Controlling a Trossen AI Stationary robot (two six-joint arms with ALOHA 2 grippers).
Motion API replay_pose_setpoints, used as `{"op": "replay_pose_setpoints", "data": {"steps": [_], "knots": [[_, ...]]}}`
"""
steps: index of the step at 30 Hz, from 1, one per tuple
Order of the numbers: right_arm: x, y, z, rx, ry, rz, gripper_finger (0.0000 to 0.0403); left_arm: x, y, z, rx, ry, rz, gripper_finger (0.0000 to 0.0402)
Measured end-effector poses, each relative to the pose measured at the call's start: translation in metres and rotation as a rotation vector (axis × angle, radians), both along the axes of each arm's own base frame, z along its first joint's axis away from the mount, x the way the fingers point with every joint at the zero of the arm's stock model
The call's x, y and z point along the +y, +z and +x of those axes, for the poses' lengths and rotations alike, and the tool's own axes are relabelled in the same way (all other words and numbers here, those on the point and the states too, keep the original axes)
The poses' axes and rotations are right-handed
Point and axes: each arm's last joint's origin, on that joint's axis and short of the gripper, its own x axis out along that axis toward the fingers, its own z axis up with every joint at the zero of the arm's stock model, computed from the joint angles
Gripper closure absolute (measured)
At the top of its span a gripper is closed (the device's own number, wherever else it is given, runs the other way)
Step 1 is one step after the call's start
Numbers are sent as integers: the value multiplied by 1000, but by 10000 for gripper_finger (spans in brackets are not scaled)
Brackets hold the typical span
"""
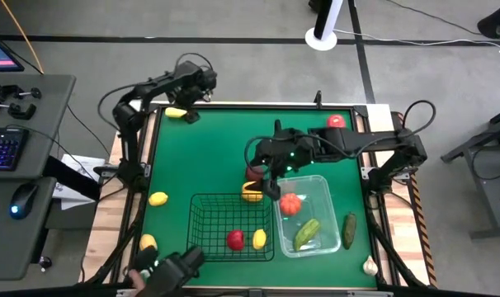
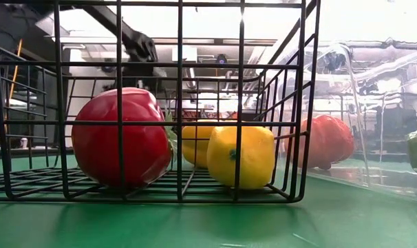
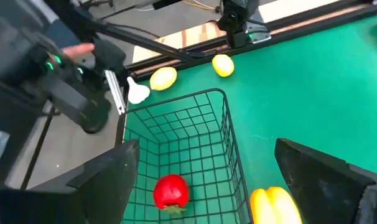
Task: Sort produce into baskets
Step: Put the corn into the transparent bin
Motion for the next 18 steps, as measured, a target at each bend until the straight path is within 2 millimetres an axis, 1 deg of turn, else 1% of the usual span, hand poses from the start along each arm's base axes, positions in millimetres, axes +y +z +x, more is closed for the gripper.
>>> {"op": "replay_pose_setpoints", "data": {"steps": [4, 8, 11, 18], "knots": [[7, 0, -1, 2, -47, 5, 38, 7, -26, 4, 97, -82, -64, 53], [10, 0, -1, 1, -76, 6, 38, 13, -43, 9, 113, -121, -91, 53], [10, 0, -1, 3, -91, 21, 38, 17, -49, 12, 91, -146, -75, 53], [10, 0, -1, 3, -115, 25, 38, 20, -52, 15, 65, -234, -85, 55]]}}
